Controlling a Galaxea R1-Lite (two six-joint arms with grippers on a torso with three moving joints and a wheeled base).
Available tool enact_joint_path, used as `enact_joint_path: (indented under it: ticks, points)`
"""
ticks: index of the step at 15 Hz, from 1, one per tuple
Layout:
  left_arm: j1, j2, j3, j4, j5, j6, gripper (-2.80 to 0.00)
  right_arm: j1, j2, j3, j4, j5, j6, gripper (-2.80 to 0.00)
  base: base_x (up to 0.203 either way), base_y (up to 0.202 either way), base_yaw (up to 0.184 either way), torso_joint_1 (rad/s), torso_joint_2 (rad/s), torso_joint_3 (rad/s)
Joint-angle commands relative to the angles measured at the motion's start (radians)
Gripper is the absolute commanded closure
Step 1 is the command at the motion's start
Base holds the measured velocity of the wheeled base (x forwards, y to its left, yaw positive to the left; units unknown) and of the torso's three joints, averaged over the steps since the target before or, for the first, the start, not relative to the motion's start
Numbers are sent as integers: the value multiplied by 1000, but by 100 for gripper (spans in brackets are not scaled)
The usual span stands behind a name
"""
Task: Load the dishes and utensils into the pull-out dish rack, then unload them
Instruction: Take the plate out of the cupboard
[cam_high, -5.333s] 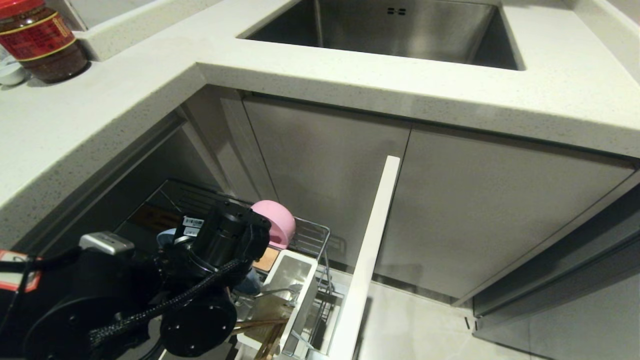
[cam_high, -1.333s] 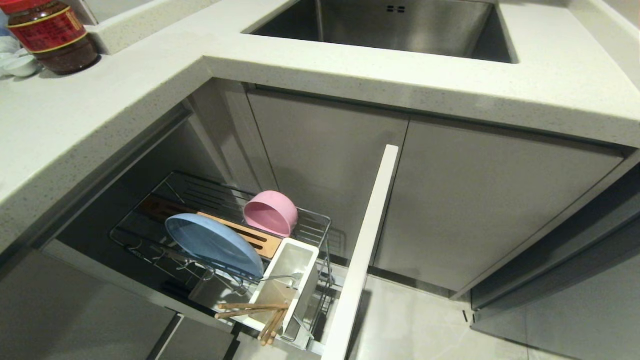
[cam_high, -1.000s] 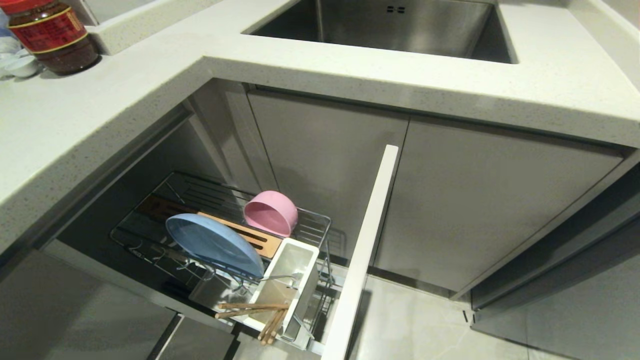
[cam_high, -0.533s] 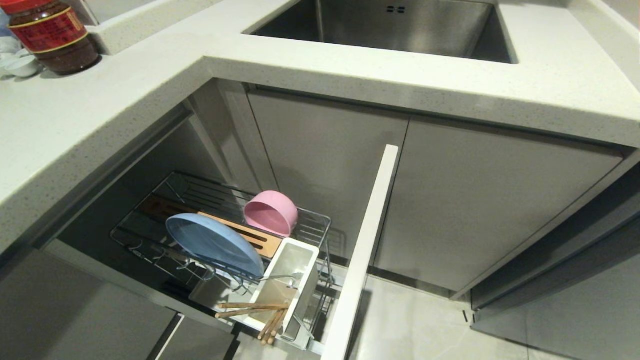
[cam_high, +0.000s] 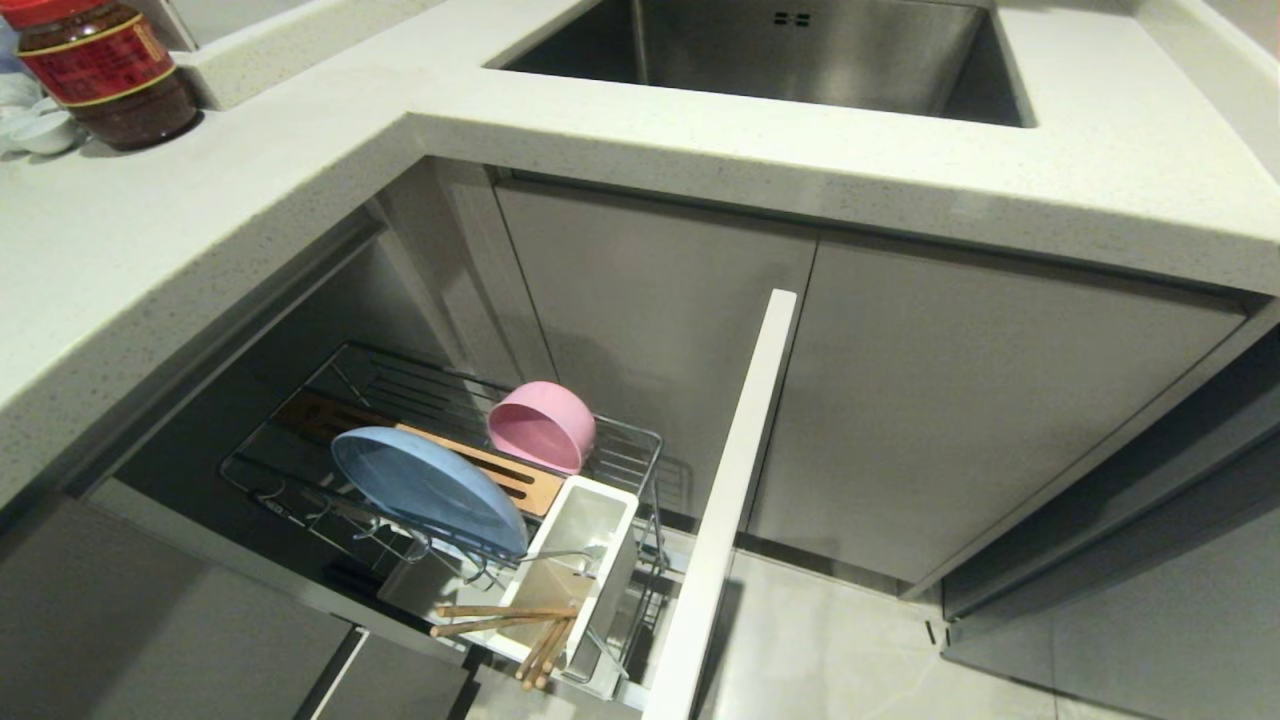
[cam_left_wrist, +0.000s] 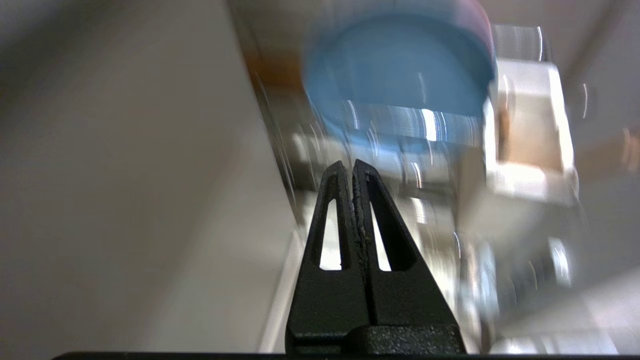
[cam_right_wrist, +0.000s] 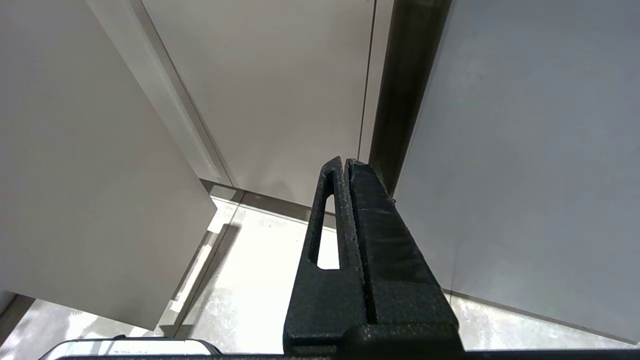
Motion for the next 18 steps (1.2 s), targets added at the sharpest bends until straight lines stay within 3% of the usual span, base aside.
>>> enact_joint_path:
  ticks: [1,4,9,18]
  points:
    - [0,1,13,60,-17,-25,0,0,-1,26,-1,0,0,0,0,0,0,0,0,0]
    - [0,1,10,62,-19,-32,0,0,-1,26,-1,0,0,0,0,0,0,0,0,0]
    - [0,1,15,46,15,-107,0,0,-1,26,-1,0,0,0,0,0,0,0,0,0]
    - [0,1,15,46,15,-108,0,0,-1,26,-1,0,0,0,0,0,0,0,0,0]
